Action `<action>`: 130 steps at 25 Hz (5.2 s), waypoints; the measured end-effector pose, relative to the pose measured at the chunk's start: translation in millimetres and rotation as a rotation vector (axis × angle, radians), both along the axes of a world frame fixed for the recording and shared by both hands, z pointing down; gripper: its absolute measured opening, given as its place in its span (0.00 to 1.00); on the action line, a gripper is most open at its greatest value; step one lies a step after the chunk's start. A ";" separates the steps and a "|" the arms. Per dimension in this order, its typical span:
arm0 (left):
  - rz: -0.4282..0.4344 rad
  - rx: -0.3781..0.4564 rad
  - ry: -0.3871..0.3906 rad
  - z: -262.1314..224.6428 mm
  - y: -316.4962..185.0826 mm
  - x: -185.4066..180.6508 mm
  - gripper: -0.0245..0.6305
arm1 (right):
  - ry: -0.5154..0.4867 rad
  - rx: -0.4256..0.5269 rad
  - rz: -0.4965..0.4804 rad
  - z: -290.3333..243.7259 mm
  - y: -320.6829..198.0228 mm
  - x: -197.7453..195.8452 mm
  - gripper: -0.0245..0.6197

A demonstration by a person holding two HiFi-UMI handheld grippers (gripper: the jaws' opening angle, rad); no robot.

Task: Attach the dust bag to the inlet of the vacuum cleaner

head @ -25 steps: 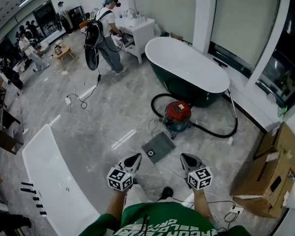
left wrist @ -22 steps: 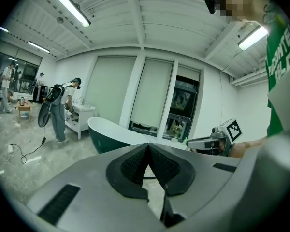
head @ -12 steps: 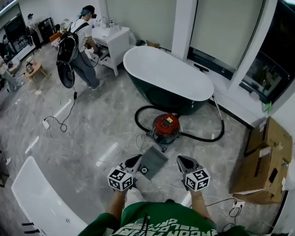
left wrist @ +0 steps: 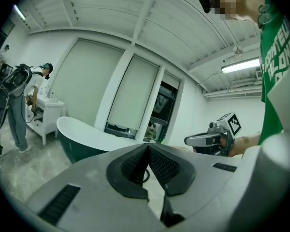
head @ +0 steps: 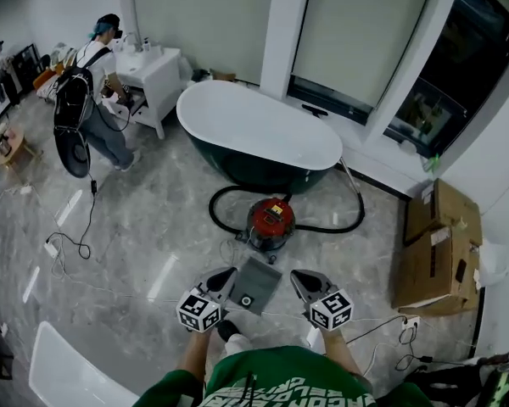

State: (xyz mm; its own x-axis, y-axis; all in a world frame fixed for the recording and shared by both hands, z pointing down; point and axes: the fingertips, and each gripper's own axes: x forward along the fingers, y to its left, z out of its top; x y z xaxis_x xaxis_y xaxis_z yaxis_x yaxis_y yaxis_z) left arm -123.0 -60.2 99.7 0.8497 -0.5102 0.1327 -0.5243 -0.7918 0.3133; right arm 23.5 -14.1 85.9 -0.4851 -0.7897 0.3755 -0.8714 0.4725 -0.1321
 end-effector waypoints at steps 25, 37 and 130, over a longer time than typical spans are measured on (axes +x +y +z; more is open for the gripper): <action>0.023 0.002 -0.092 12.2 -32.0 61.3 0.04 | -0.013 -0.027 -0.061 26.7 -51.4 76.4 0.05; 0.015 -0.026 -0.154 30.9 -59.5 91.1 0.04 | -0.035 -0.039 -0.124 46.0 -108.8 102.1 0.05; 0.445 0.113 -0.280 870.4 -21.3 96.5 0.04 | 0.021 -0.070 -0.585 908.3 -23.1 -19.4 0.05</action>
